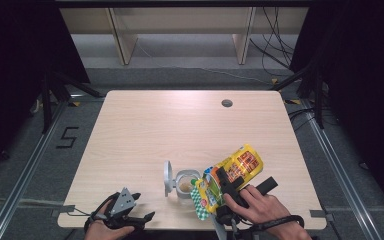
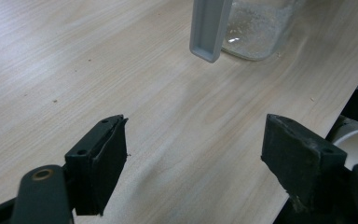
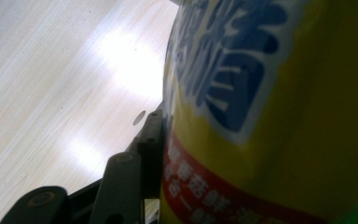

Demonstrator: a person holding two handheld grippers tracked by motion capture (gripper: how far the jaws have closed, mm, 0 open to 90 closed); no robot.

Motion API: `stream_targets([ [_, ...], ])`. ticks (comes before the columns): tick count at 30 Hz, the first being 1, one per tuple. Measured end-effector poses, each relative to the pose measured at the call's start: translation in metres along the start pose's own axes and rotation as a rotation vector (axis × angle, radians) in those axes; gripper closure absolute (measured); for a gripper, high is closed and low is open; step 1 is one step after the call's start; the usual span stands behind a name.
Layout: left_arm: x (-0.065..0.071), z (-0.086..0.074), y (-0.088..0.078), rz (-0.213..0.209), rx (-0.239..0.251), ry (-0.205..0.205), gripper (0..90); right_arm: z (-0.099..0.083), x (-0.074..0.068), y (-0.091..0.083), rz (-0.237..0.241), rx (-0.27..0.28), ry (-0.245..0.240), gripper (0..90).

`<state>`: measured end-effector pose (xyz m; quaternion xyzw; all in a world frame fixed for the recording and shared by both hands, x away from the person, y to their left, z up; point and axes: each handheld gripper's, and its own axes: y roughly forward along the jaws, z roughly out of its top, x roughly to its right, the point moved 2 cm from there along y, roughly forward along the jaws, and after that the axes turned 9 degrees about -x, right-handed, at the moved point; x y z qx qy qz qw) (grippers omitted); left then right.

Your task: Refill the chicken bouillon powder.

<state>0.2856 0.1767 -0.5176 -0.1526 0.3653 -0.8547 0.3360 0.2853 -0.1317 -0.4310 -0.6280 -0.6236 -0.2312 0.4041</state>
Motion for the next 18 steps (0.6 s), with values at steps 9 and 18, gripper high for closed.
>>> stream_targets([
  [9,-0.0027,-0.0003,-0.0014,0.013,-0.026,0.034,21.6,-0.0007,-0.0006,-0.0005,-0.001,0.001,0.000,60.4],
  [18,-0.0023,-0.0002,-0.0013,0.013,-0.022,0.031,21.6,-0.0015,-0.0012,-0.0014,-0.017,0.005,-0.002,60.4],
])
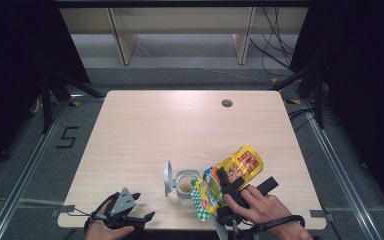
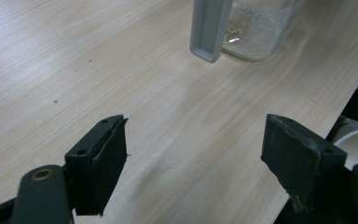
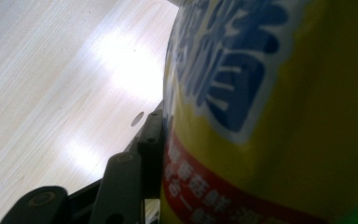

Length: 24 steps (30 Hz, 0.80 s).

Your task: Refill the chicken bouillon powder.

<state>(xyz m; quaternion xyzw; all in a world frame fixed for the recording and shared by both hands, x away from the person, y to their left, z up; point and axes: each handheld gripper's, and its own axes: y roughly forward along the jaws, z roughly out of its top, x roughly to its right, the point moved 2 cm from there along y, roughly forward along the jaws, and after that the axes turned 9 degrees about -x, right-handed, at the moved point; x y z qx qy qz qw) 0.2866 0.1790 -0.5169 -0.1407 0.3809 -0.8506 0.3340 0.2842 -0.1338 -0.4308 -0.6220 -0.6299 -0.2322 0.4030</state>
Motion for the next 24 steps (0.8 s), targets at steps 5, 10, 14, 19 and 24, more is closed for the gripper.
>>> stream_targets([
  [5,-0.0001,-0.0002,0.0003,-0.001,-0.002,-0.004,21.6,-0.0019,0.0004,-0.0009,-0.006,-0.004,-0.001,60.4],
  [10,-0.0004,0.0000,0.0004,0.002,-0.002,0.003,21.6,-0.0021,-0.0002,-0.0023,-0.006,-0.001,-0.004,60.4],
  [14,0.0013,0.0000,0.0008,-0.009,0.011,-0.019,21.6,-0.0035,0.0001,-0.0049,0.004,0.006,-0.008,60.5],
  [19,-0.0007,0.0001,0.0003,0.003,-0.002,0.006,21.6,-0.0049,0.0008,-0.0079,-0.005,0.002,-0.011,60.6],
  [24,-0.0017,0.0006,-0.0002,-0.002,0.000,0.028,21.7,-0.0069,-0.0005,-0.0089,-0.008,-0.001,-0.002,60.7],
])
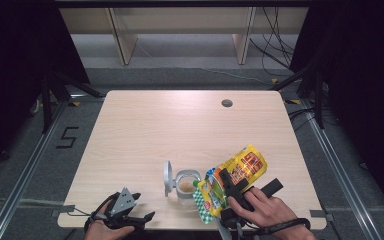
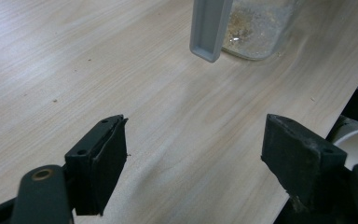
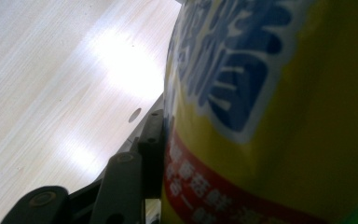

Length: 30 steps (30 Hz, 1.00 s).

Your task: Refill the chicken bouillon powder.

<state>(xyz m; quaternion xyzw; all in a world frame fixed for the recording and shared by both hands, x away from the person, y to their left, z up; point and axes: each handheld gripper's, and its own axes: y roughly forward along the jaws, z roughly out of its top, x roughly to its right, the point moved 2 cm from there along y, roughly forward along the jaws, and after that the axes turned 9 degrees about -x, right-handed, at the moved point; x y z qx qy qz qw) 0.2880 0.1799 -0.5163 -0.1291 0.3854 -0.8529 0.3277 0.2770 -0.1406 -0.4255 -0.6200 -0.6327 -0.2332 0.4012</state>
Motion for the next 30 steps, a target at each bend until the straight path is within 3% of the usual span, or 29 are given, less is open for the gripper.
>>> stream_targets([
  [2,-0.001,0.000,0.000,-0.004,-0.008,0.008,21.6,-0.001,-0.001,-0.001,-0.009,-0.002,0.000,60.8],
  [3,0.002,-0.001,0.000,-0.016,-0.012,-0.028,21.6,-0.001,-0.001,-0.001,-0.008,-0.004,-0.002,60.8],
  [14,0.002,-0.001,0.000,-0.014,-0.016,-0.031,21.6,-0.001,0.000,0.000,0.002,0.001,-0.014,61.0],
  [17,0.003,0.000,0.001,-0.012,0.011,-0.049,21.6,0.000,0.000,0.000,0.004,0.006,-0.005,61.0],
  [18,0.002,-0.001,0.000,-0.012,-0.013,-0.034,21.6,0.000,0.001,0.000,-0.010,0.005,-0.014,61.0],
  [19,0.002,-0.001,0.001,-0.006,-0.004,-0.032,21.6,-0.002,0.008,0.001,-0.025,0.006,-0.123,61.0],
  [20,0.002,-0.001,0.000,-0.015,-0.016,-0.032,21.7,-0.001,0.009,0.001,-0.025,0.006,-0.129,61.0],
  [22,0.001,0.000,0.000,0.007,-0.003,-0.019,21.6,-0.001,0.010,0.001,-0.014,0.009,-0.135,61.0],
  [26,0.002,-0.001,0.000,-0.013,-0.014,-0.032,21.6,0.002,0.010,0.004,-0.009,0.016,-0.142,61.0],
  [28,0.002,-0.001,0.000,-0.017,-0.012,-0.032,21.6,0.003,0.009,0.004,-0.029,0.018,-0.143,61.0],
  [30,0.002,-0.001,0.000,-0.015,-0.016,-0.031,21.6,0.004,0.008,0.005,-0.008,0.019,-0.139,61.0],
])
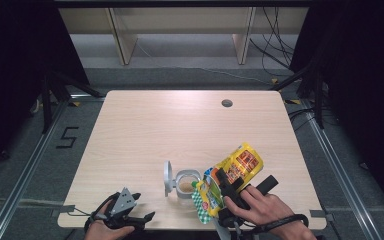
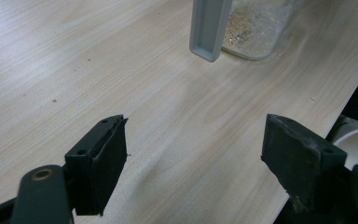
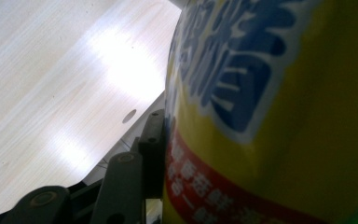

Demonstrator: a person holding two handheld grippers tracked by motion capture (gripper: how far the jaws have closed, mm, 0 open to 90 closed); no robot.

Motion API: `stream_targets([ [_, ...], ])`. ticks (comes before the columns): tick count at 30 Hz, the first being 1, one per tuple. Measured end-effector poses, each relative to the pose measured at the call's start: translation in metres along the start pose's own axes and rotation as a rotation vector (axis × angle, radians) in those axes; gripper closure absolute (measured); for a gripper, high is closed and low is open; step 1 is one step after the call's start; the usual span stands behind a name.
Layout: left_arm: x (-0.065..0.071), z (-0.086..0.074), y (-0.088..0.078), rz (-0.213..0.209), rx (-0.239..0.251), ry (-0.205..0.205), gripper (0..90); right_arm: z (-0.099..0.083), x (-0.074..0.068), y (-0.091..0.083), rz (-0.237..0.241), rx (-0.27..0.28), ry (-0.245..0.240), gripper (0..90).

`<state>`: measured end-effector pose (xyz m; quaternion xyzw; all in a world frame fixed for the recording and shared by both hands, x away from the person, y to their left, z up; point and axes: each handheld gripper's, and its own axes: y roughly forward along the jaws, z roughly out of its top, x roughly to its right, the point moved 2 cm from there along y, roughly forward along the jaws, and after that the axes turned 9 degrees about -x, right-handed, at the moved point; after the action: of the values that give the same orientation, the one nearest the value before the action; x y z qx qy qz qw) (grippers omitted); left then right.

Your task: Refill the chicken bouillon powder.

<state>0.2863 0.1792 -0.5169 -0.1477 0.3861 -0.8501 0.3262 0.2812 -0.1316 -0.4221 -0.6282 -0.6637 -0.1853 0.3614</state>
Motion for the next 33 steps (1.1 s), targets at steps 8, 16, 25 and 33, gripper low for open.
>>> stream_targets([
  [8,0.000,0.000,0.001,0.013,0.012,-0.003,21.6,0.003,0.003,0.005,-0.008,0.015,-0.026,61.1],
  [16,0.000,0.001,0.001,0.019,0.018,0.005,21.6,0.007,0.009,0.008,-0.011,0.028,-0.033,61.1],
  [25,0.000,0.000,0.000,0.001,-0.002,0.004,21.6,0.010,0.016,0.012,-0.004,0.029,-0.051,61.1],
  [33,-0.002,0.001,0.000,0.022,0.009,0.051,21.6,0.008,0.017,0.015,0.005,0.032,-0.081,61.1],
])
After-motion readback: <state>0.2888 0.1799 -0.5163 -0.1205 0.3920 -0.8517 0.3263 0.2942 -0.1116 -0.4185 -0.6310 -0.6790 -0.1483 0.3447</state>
